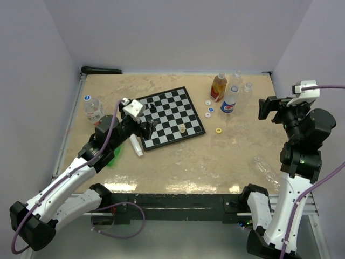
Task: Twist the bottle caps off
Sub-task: Reset both arms
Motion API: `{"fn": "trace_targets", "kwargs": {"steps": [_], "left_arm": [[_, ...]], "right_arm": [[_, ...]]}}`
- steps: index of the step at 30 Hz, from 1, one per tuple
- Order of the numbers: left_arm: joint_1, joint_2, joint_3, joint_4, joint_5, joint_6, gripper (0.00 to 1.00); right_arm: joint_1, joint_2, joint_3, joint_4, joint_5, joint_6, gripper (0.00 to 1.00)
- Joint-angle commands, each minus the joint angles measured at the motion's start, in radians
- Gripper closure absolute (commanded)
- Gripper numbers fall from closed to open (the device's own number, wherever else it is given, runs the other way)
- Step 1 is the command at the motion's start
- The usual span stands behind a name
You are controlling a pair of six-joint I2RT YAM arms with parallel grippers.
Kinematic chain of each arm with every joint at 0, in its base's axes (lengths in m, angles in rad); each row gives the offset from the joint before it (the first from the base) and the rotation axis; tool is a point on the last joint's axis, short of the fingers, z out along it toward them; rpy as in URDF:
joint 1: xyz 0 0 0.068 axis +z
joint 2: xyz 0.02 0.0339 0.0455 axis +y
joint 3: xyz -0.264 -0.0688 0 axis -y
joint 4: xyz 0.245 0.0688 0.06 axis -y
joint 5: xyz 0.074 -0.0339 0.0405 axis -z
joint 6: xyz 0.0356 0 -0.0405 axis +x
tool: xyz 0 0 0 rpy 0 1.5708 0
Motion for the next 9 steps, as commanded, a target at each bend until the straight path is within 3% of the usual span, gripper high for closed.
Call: {"fn": "trace_targets", "kwargs": {"steps": [1, 9], "left_arm": [[0.005, -0.037, -0.005, 0.07, -0.014, 0.02, 0.0], [0.005, -0.037, -0.01, 0.069, -0.012, 0.019, 0.0]], "right_arm": [[-0.003, -0.012, -0.012, 0.029, 0.036, 0.021, 0.02], [-0.012, -0.026, -0.015, 0.029, 0.051, 0.018, 0.02]]}}
